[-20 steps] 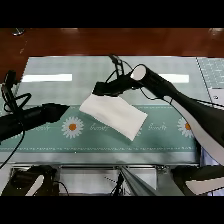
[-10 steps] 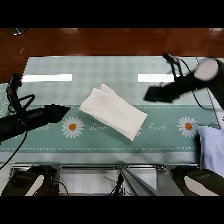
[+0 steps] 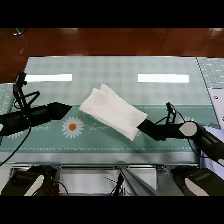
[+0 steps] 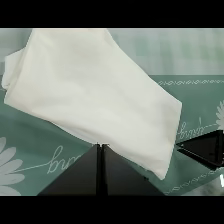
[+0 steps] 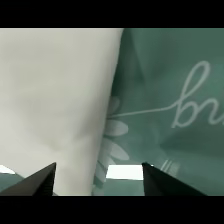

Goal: Fold the shirts.

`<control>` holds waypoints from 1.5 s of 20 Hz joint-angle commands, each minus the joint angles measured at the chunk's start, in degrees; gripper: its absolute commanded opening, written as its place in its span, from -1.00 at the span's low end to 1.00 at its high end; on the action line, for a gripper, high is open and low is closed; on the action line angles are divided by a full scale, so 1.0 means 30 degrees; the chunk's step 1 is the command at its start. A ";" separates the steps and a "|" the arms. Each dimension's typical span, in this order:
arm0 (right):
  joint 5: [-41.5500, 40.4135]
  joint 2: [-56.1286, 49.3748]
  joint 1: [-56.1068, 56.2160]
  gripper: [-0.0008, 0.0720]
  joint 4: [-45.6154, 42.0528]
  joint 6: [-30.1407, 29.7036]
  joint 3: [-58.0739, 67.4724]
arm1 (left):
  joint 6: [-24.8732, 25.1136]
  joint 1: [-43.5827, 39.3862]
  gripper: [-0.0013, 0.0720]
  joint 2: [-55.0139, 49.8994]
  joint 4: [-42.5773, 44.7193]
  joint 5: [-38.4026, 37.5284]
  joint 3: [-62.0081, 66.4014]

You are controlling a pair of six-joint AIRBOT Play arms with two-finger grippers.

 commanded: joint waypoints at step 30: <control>2.2185 -0.4000 -1.6160 -0.92 -0.8772 -0.2382 2.8443 | -0.0007 -0.0787 -0.89 -0.0991 -0.0393 0.0255 -0.0007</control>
